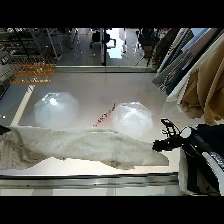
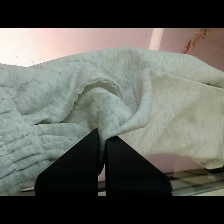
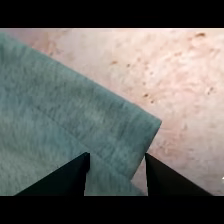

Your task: Fold the clothes and pants, and hang the long-sleeved shirts on hangers.

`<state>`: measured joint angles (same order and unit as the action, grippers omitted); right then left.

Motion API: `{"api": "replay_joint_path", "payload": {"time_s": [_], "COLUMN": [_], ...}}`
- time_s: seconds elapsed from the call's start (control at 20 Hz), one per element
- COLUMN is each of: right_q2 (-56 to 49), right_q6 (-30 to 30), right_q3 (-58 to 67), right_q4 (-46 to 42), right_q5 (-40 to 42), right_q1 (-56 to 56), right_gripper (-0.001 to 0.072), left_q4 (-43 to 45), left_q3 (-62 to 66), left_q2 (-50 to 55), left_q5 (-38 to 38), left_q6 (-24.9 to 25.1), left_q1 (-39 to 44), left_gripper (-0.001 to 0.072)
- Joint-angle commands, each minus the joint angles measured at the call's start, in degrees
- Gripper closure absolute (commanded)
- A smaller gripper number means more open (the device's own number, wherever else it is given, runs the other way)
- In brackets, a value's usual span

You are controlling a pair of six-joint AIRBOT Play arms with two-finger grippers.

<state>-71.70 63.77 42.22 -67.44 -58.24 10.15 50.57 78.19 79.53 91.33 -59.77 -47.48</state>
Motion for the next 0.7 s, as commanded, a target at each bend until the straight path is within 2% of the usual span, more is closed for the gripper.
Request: {"api": "replay_joint_path", "payload": {"time_s": [0.0,0.2,0.3,0.35,0.45,0.65], "right_q2": [-2.2,-2.3,-3.5,-4.4,-4.9,-3.1], "right_q6": [-1.6,-1.5,-1.6,-1.9,-3.5,-1.6], "right_q3": [0.7,1.9,1.8,1.8,1.9,9.5], "right_q4": [1.6,1.0,2.3,2.8,3.2,0.8], "right_q5": [4.3,3.8,0.3,-1.7,-2.4,-2.9], "right_q1": [0.5,0.5,0.5,0.2,-1.3,-1.9], "right_gripper": [0.0303,0.0303,0.0304,0.0331,0.0683,0.0686], "left_q4": [0.0,0.0,0.0,0.0,0.0,-1.2], "left_q3": [0.0,0.0,0.0,0.0,0.0,1.3], "left_q2": [0.0,0.0,0.0,0.0,0.0,-0.9], "left_q5": [0.5,1.1,1.1,1.1,1.2,1.6], "left_q6": [0.0,0.0,0.0,0.0,0.0,-2.2], "left_q1": [0.0,0.0,0.0,0.0,0.0,-0.2], "left_gripper": [0.0695,0.0695,0.0695,0.0695,0.0695,0.0695]}}
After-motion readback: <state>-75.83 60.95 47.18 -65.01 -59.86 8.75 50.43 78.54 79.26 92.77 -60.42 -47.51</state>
